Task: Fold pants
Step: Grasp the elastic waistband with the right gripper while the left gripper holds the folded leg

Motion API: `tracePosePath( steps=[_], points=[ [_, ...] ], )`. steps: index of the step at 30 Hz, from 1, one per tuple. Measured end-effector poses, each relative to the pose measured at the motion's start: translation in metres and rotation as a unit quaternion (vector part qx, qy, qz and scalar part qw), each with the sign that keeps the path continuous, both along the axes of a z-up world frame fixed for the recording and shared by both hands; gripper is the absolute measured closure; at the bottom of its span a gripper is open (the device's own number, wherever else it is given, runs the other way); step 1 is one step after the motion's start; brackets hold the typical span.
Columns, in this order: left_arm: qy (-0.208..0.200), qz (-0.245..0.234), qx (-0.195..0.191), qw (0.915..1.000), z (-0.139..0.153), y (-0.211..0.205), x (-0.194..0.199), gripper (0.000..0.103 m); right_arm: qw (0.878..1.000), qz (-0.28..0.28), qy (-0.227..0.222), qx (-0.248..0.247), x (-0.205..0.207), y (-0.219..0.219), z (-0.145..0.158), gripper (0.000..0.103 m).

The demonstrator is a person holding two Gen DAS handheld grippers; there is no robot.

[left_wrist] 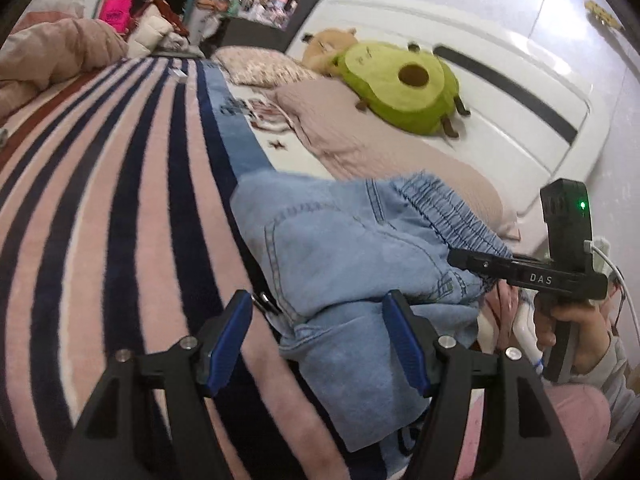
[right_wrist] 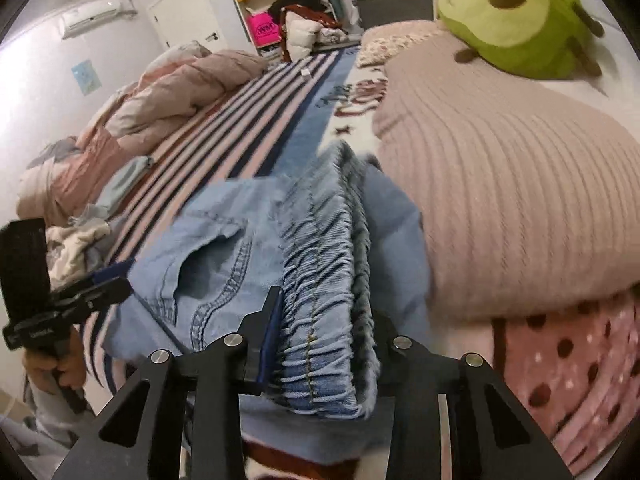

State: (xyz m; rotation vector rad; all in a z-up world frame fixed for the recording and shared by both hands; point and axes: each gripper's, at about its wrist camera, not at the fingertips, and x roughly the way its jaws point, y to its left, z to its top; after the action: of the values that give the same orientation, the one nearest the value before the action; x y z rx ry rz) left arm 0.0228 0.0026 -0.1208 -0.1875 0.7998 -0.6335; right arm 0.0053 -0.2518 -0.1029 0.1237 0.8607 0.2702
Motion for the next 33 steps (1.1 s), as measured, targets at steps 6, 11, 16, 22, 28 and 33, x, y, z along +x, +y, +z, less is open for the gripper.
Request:
tracePosePath(
  steps=[6,11,16,22,28,33],
  points=[
    [0.005,-0.005,-0.003,1.0000,0.006,0.001,-0.002,0.030,1.000,-0.003,0.008,-0.015,-0.009,-0.007,-0.002,0.060],
    [0.003,-0.005,-0.061,0.9981,0.023,0.011,0.010,0.023,0.998,0.001,-0.052,-0.046,-0.023,-0.001,0.034,0.037],
    [0.015,0.023,-0.061,0.9978,0.021,-0.003,0.033,0.023,0.998,-0.007,-0.052,-0.017,-0.003,-0.007,0.036,0.036],
    [0.055,0.022,-0.038,0.9975,-0.004,-0.010,0.048,0.023,0.999,-0.032,-0.018,-0.036,0.021,-0.020,0.007,0.036],
    [0.108,-0.012,-0.075,0.9912,-0.031,-0.012,0.053,0.023,0.999,-0.036,0.029,0.021,0.014,-0.049,-0.027,0.037],
    [0.131,-0.030,-0.090,0.9869,-0.044,-0.023,0.049,0.039,0.992,-0.031,0.068,0.107,0.017,-0.063,-0.042,0.036]
  ],
)
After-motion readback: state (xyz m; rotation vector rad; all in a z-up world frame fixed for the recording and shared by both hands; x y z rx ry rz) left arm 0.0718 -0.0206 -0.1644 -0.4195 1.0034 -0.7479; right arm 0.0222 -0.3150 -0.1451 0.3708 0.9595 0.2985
